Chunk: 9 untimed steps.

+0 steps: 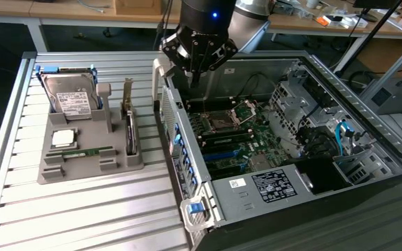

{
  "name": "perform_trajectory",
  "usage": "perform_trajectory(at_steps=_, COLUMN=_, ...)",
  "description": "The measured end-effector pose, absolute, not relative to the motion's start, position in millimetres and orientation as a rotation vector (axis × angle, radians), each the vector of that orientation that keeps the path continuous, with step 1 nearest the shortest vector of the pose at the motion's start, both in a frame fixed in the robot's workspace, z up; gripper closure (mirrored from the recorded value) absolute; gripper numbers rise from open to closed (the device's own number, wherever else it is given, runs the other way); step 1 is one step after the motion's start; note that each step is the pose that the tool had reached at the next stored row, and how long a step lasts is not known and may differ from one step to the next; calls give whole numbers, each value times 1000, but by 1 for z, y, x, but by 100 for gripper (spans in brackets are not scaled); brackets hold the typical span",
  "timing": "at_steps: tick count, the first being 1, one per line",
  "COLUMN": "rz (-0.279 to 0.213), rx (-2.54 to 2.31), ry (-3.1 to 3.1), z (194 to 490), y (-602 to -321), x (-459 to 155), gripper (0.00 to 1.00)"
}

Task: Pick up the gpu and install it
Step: 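Reach for the gpu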

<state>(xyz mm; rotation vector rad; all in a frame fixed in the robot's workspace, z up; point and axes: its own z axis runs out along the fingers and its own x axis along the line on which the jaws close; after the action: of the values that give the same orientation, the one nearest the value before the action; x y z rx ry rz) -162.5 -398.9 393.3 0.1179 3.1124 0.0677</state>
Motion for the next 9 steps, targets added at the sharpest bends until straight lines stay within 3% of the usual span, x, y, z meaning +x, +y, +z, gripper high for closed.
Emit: perform_trajectory(at_steps=9, rz=68, rx=118, ry=3112, z=393, y=-399, x=-166, gripper=89)
